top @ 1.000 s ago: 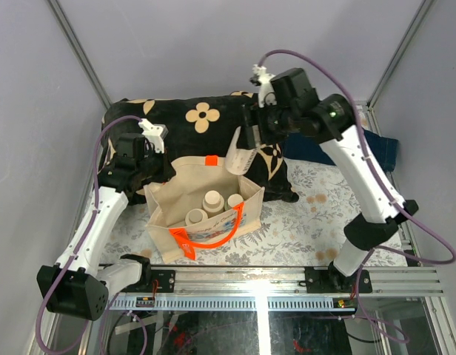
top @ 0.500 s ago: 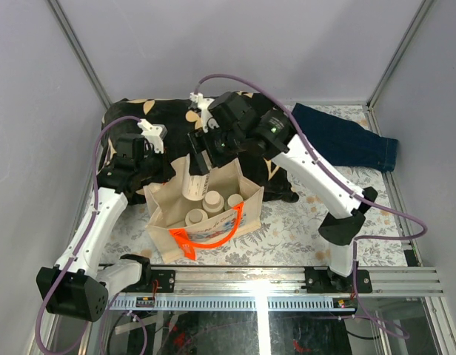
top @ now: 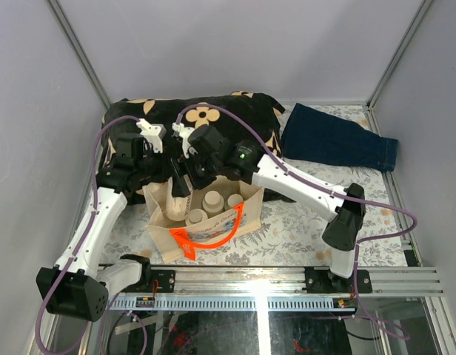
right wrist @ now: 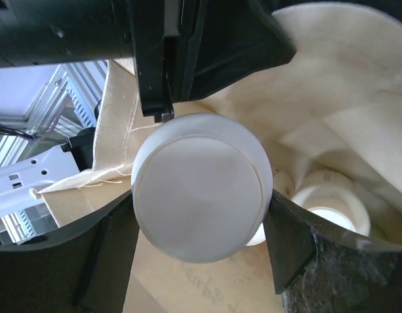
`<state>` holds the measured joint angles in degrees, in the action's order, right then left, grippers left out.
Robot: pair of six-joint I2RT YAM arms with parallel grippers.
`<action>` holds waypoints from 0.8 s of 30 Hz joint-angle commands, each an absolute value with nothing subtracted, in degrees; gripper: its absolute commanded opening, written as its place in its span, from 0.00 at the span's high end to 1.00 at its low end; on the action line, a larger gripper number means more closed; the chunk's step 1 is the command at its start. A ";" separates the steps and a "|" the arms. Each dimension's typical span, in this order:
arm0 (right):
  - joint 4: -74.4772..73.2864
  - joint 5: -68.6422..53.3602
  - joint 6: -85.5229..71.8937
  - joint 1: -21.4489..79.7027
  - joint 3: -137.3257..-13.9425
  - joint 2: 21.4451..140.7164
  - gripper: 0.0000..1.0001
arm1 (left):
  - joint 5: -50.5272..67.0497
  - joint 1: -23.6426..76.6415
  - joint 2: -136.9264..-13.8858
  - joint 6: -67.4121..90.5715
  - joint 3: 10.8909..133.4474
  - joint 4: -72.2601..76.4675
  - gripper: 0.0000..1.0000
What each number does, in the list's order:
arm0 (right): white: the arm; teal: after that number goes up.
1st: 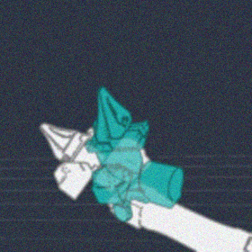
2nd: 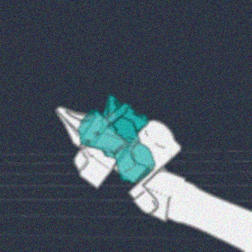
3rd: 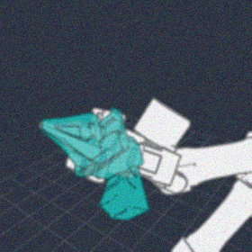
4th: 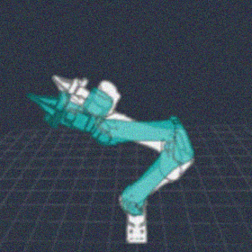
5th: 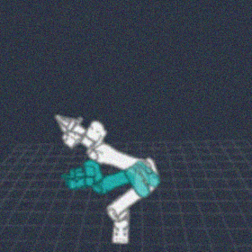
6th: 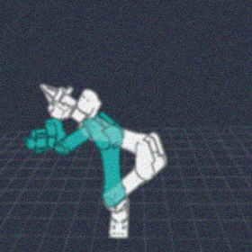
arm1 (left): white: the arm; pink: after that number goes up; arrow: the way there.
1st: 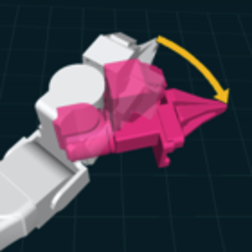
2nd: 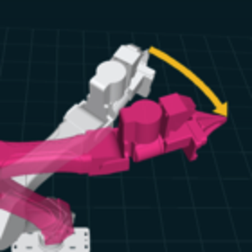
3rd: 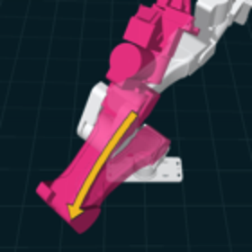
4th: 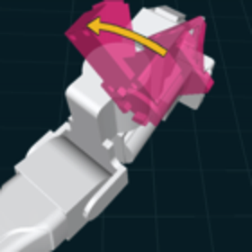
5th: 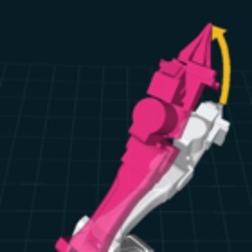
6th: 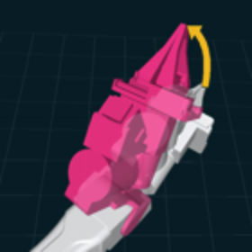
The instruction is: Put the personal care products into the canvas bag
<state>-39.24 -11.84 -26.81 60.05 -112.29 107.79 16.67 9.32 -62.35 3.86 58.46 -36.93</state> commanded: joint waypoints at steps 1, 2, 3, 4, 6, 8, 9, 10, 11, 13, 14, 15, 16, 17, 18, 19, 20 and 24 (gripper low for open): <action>-22.35 -16.73 -30.79 62.48 -108.03 102.76 1.00 | 18.82 9.42 -62.42 4.77 60.46 -34.71 0.95; -21.18 -16.82 -30.90 62.68 -107.18 102.89 1.00 | 18.88 9.38 -62.40 4.75 60.47 -34.84 0.95; -20.58 -16.65 -31.04 63.00 -106.70 103.15 1.00 | 19.07 9.40 -62.38 4.68 60.37 -34.93 0.95; -20.46 -16.43 -31.06 63.20 -106.62 103.49 1.00 | 19.15 9.46 -62.47 4.62 60.31 -35.00 0.95; -20.94 -15.68 -30.59 63.84 -106.96 104.15 1.00 | 19.28 9.41 -62.42 4.51 60.25 -35.15 0.95; -21.11 -14.53 -30.01 64.29 -107.17 104.31 1.00 | 19.45 9.40 -62.38 4.45 60.16 -35.24 0.95; -20.98 -14.26 -29.87 64.44 -107.01 104.45 1.00 | 19.46 9.45 -62.39 4.43 60.12 -35.24 0.95; -20.90 -13.91 -29.65 64.61 -106.71 104.69 1.00 | 19.58 9.36 -62.47 4.40 60.12 -35.24 0.95; -21.09 -13.63 -29.47 64.67 -106.62 105.13 1.00 | 19.67 9.39 -62.61 4.36 60.10 -35.24 0.95; -22.74 -12.78 -28.86 64.97 -107.04 106.23 1.00 | 19.65 9.35 -62.80 4.20 60.20 -35.24 0.95; -23.75 -12.07 -28.26 65.22 -107.36 106.76 1.00 | 19.54 9.40 -62.89 4.07 60.20 -35.24 0.95; -25.15 -11.17 -27.64 65.68 -107.72 107.25 0.99 | 19.53 9.40 -62.92 4.00 60.28 -35.20 0.95; -26.12 -10.60 -27.11 66.04 -108.32 107.68 0.96 | 19.51 9.39 -62.96 3.96 60.33 -35.22 0.95; -26.97 -10.28 -26.64 66.35 -108.78 108.05 0.90 | 19.51 9.40 -63.03 3.93 60.37 -35.24 0.95; -27.53 -10.02 -26.37 66.66 -109.10 108.23 0.84 | 19.46 9.40 -63.18 3.90 60.42 -35.24 0.94; -27.62 -9.80 -26.22 66.97 -108.93 108.27 0.80 | 19.55 9.40 -63.25 3.84 60.44 -35.22 0.94; -27.45 -9.76 -26.13 67.16 -108.60 108.16 0.75 | 19.55 9.40 -63.36 3.84 60.59 -35.24 0.94; -24.66 -10.65 -26.69 67.57 -105.31 107.17 0.68 | 19.75 9.40 -63.98 3.72 60.94 -35.23 0.94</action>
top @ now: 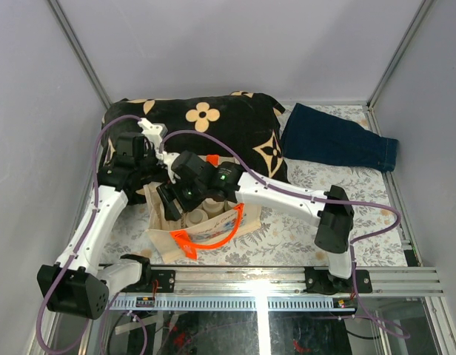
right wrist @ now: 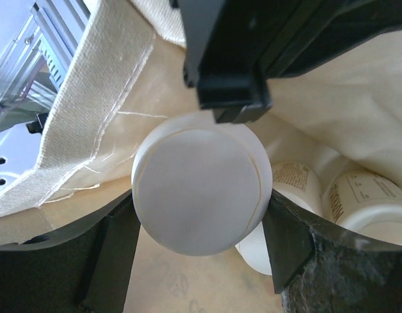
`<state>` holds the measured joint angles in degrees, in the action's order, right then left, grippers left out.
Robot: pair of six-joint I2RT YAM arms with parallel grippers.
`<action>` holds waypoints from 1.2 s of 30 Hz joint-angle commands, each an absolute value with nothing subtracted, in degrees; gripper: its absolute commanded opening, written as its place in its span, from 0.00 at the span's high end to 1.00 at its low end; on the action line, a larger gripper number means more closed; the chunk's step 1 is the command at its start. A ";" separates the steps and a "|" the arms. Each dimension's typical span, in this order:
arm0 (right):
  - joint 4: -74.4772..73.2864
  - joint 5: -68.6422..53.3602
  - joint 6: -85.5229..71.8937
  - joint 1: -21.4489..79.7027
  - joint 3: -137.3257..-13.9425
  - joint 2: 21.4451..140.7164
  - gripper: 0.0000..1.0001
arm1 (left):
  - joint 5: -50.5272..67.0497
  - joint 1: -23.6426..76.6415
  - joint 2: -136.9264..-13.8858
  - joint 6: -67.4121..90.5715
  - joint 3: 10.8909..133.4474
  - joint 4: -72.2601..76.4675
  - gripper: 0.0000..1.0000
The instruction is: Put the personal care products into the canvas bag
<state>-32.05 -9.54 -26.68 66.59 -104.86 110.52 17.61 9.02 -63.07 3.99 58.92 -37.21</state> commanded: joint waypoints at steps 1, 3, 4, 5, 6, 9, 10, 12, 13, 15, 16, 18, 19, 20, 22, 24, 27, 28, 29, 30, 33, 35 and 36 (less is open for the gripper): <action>-24.18 -10.76 -26.86 67.66 -104.61 106.95 0.66 | 19.76 9.43 -64.08 3.72 61.06 -35.24 0.94; -24.06 -10.81 -27.06 67.83 -103.68 106.66 0.62 | 19.57 9.40 -64.15 3.62 61.17 -35.24 0.94; -24.37 -10.61 -27.00 67.91 -103.51 106.51 0.58 | 19.60 9.35 -64.28 3.56 61.24 -35.24 0.93; -24.55 -10.63 -26.91 68.06 -103.27 106.27 0.54 | 19.50 9.39 -64.33 3.53 61.26 -35.24 0.93; -24.67 -10.56 -26.81 68.13 -102.99 105.87 0.49 | 19.48 9.38 -64.38 3.56 61.29 -35.22 0.92; -25.14 -10.46 -26.31 68.17 -102.32 104.49 0.34 | 19.36 9.41 -64.52 3.57 61.32 -35.22 0.89; -25.56 -10.35 -26.01 68.23 -102.31 103.97 0.31 | 19.35 9.40 -64.59 3.52 61.30 -35.24 0.86; -26.66 -9.60 -25.47 68.23 -102.49 103.07 0.16 | 19.15 9.43 -64.62 3.45 61.44 -35.24 0.83; -27.21 -9.20 -25.21 68.21 -102.62 102.58 0.08 | 19.13 9.42 -64.68 3.44 61.50 -35.24 0.83; -27.85 -8.29 -24.96 68.17 -102.66 101.59 0.00 | 19.09 9.41 -64.91 3.43 61.65 -35.24 0.82; -28.20 -7.72 -24.96 68.19 -102.90 101.22 0.00 | 19.11 9.41 -64.97 3.43 61.71 -35.22 0.82; -29.16 -7.15 -24.76 68.20 -103.97 100.76 0.00 | 18.95 9.40 -64.95 3.47 61.91 -35.24 0.82; -29.99 -6.63 -24.47 68.27 -104.71 100.65 0.00 | 18.98 9.38 -65.06 3.46 61.98 -35.24 0.82; -30.90 -5.87 -24.25 68.18 -105.66 100.52 0.00 | 18.94 9.40 -65.04 3.55 62.11 -35.24 0.82; -32.52 -3.37 -23.77 68.15 -107.13 99.87 0.00 | 18.88 9.40 -65.12 3.65 62.42 -35.22 0.82; -34.33 0.99 -23.21 68.13 -108.38 98.74 0.00 | 18.74 9.42 -64.89 3.83 62.85 -35.24 0.82; -37.83 9.25 -22.04 67.92 -110.53 96.69 0.01 | 18.83 9.40 -64.86 4.29 64.69 -36.09 0.68; -39.62 12.01 -21.72 67.68 -111.79 96.20 0.00 | 18.89 9.37 -65.21 4.54 65.87 -36.84 0.53; -41.45 14.59 -21.45 67.17 -113.09 95.77 0.01 | 18.87 9.38 -65.60 4.71 67.55 -37.71 0.17; -43.26 16.44 -21.36 66.36 -114.46 95.57 0.01 | 18.77 9.40 -66.08 4.79 69.31 -38.75 0.02; -47.89 18.07 -21.88 61.52 -116.87 94.12 0.01 | 18.10 9.40 -66.72 5.12 73.78 -40.48 0.00; -49.37 18.28 -21.90 56.81 -116.21 93.18 0.01 | 17.58 9.41 -66.51 5.48 75.85 -40.56 0.00; -50.19 18.35 -21.82 54.72 -115.85 93.07 0.01 | 17.16 9.40 -66.39 5.73 76.76 -40.58 0.00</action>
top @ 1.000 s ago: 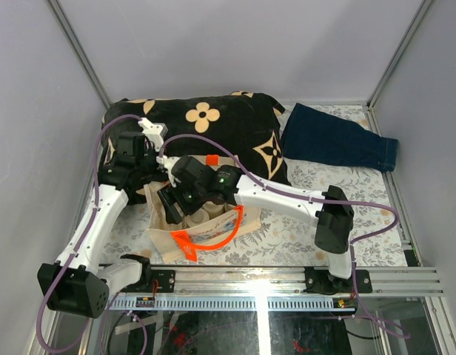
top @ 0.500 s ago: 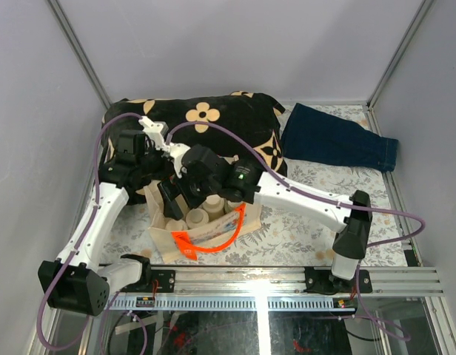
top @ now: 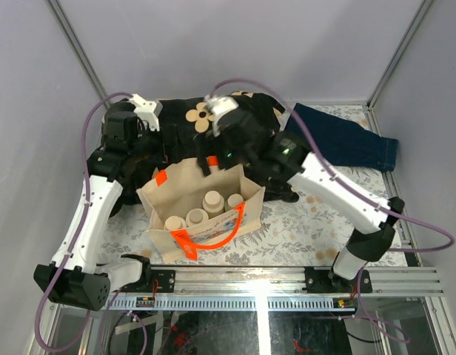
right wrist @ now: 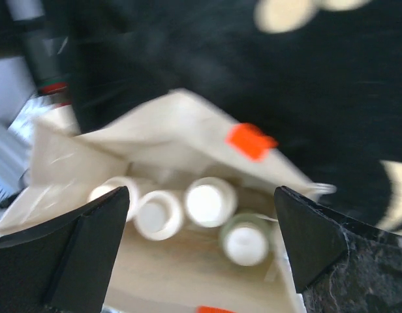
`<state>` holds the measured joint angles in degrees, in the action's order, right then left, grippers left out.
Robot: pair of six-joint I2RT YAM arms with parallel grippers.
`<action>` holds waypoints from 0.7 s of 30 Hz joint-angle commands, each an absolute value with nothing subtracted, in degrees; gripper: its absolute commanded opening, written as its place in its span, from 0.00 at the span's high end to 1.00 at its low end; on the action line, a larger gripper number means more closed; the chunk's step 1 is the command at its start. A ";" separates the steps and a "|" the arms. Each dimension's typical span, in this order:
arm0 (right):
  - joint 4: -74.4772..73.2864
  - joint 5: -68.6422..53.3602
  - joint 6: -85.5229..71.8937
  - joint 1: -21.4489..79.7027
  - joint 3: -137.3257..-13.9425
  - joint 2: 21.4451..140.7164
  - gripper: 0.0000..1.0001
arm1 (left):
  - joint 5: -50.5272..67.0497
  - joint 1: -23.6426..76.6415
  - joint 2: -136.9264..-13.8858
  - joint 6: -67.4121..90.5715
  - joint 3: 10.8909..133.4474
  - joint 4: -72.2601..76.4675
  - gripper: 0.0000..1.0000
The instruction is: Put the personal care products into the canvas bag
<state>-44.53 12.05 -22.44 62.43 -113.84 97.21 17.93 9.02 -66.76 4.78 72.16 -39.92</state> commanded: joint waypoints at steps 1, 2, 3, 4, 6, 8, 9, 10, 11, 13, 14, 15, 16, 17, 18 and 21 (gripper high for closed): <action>-51.12 18.51 -21.58 52.26 -115.54 93.12 0.01 | 16.54 9.39 -66.24 5.86 77.66 -40.59 0.00; -51.86 18.60 -20.89 49.82 -115.29 93.47 0.01 | 15.73 9.40 -66.21 5.99 78.42 -40.67 0.00; -52.57 19.05 -19.94 47.42 -115.28 93.95 0.01 | 14.74 9.40 -66.12 6.29 79.18 -40.62 0.00; -53.42 20.07 -18.98 44.75 -115.38 94.24 0.01 | 13.60 9.36 -66.10 6.66 79.76 -40.62 0.00; -53.78 21.19 -16.18 39.10 -115.55 94.90 0.01 | 12.12 9.38 -66.03 7.23 80.63 -40.60 0.00; -52.67 19.43 -14.19 32.40 -115.35 95.00 0.01 | 12.30 9.36 -66.09 7.62 81.28 -40.60 0.00; -51.83 15.67 -13.93 28.06 -115.26 95.01 0.01 | 12.38 9.34 -66.15 8.16 81.44 -40.60 0.00; -50.36 11.06 -14.53 23.70 -114.34 94.82 0.01 | 12.24 9.25 -66.22 8.62 81.59 -40.67 0.00; -48.14 5.95 -15.10 19.02 -112.80 94.03 0.01 | 11.94 9.30 -66.23 9.10 81.71 -40.87 0.00; -43.80 2.42 -14.93 11.16 -108.96 92.09 0.01 | 10.94 9.27 -66.27 9.54 81.95 -41.51 0.00; -43.21 2.84 -14.27 8.66 -108.19 91.78 0.01 | 9.63 9.24 -66.26 9.72 81.92 -41.85 0.00; -43.57 3.13 -13.51 6.60 -107.98 92.00 0.01 | 8.10 9.31 -66.19 9.63 82.02 -42.33 0.00; -44.17 3.63 -12.73 4.55 -107.95 92.39 0.01 | 6.21 9.32 -66.11 9.21 82.24 -42.91 0.00; -44.59 4.08 -12.00 2.71 -107.44 92.72 0.01 | 4.05 9.32 -65.91 9.03 82.33 -43.41 0.00; -44.54 4.47 -11.40 1.18 -106.19 92.73 0.01 | 1.74 9.31 -65.77 8.72 82.32 -43.76 0.00; -41.89 3.14 -11.34 -4.00 -99.59 91.06 0.01 | -4.36 9.32 -65.49 7.44 82.18 -44.56 0.00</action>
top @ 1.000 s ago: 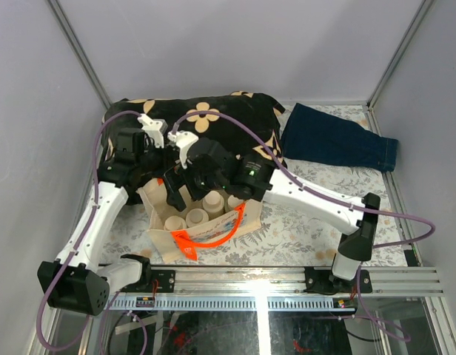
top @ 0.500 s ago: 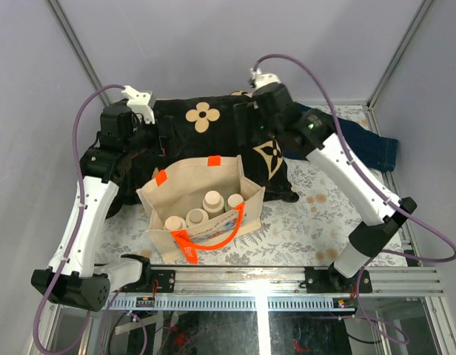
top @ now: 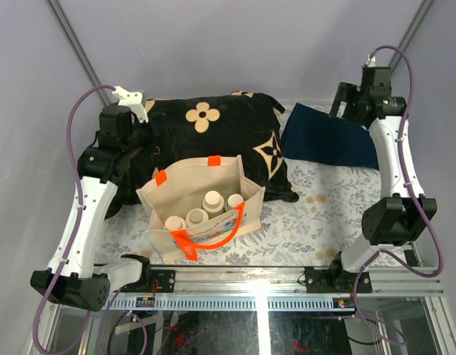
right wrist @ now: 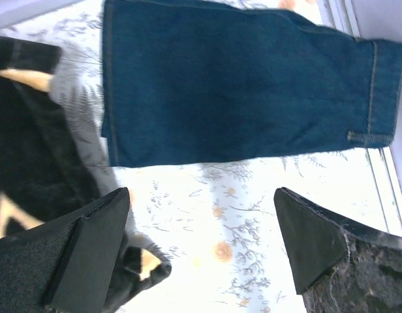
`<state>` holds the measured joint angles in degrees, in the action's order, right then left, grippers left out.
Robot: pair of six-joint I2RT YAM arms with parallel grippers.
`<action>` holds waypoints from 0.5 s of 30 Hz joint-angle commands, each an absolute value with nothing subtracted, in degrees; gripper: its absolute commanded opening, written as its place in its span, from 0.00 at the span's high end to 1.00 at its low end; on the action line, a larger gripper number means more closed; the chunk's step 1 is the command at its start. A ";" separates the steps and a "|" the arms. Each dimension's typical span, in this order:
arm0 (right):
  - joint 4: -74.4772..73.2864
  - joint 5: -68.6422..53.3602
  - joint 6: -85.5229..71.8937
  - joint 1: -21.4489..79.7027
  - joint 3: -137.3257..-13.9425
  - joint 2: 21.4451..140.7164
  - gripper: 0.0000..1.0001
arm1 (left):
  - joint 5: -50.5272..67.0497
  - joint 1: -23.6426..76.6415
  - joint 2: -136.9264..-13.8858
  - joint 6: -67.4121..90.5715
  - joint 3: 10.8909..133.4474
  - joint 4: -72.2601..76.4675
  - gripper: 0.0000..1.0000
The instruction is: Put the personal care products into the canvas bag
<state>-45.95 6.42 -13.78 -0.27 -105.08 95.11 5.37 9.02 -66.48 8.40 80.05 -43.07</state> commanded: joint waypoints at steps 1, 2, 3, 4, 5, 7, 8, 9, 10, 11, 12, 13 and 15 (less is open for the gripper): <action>-40.00 1.86 -11.92 -5.88 -96.67 89.97 0.01 | -5.72 9.31 -65.35 6.94 81.77 -44.64 0.00; -38.35 0.45 -12.70 -7.47 -93.69 88.99 0.01 | -6.77 9.32 -65.30 6.55 81.23 -44.65 0.00; -37.39 -0.86 -13.73 -9.02 -91.53 88.35 0.01 | -7.64 9.23 -65.37 5.93 80.49 -44.69 0.00; -37.06 -2.11 -14.61 -9.99 -89.80 87.97 0.01 | -8.33 9.30 -65.57 5.78 79.79 -44.70 0.00; -37.08 -3.20 -15.05 -10.59 -88.50 87.63 0.01 | -8.98 9.24 -65.86 6.03 79.08 -44.63 0.00; -37.27 -4.03 -15.07 -10.72 -86.37 86.84 0.01 | -9.80 9.24 -66.18 6.99 77.60 -44.18 0.00; -36.96 -4.07 -15.00 -10.72 -85.32 86.20 0.01 | -9.76 9.25 -66.08 7.50 76.82 -43.68 0.00; -36.66 -3.64 -14.72 -10.72 -84.31 85.49 0.01 | -9.76 9.23 -65.86 7.89 76.28 -43.08 0.00; -36.55 -2.36 -14.29 -10.72 -83.59 84.91 0.01 | -9.78 9.31 -65.64 8.25 75.85 -42.46 0.00; -36.61 -1.34 -13.66 -10.72 -83.33 84.49 0.01 | -9.75 9.23 -65.32 8.40 75.49 -42.00 0.00; -37.17 -0.31 -13.02 -10.72 -83.38 84.24 0.01 | -9.93 9.27 -65.06 8.43 75.33 -41.65 0.00; -37.70 0.47 -12.39 -10.72 -83.67 84.13 0.01 | -9.99 9.27 -64.87 8.37 75.31 -41.45 0.00; -38.40 1.19 -11.63 -10.82 -84.20 83.98 0.01 | -9.94 9.23 -64.57 8.18 75.15 -41.38 0.00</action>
<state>-39.94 -0.60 -13.82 -10.98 -82.83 87.70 -8.01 9.02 -66.28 7.88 75.42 -44.64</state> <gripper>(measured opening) 0.993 0.994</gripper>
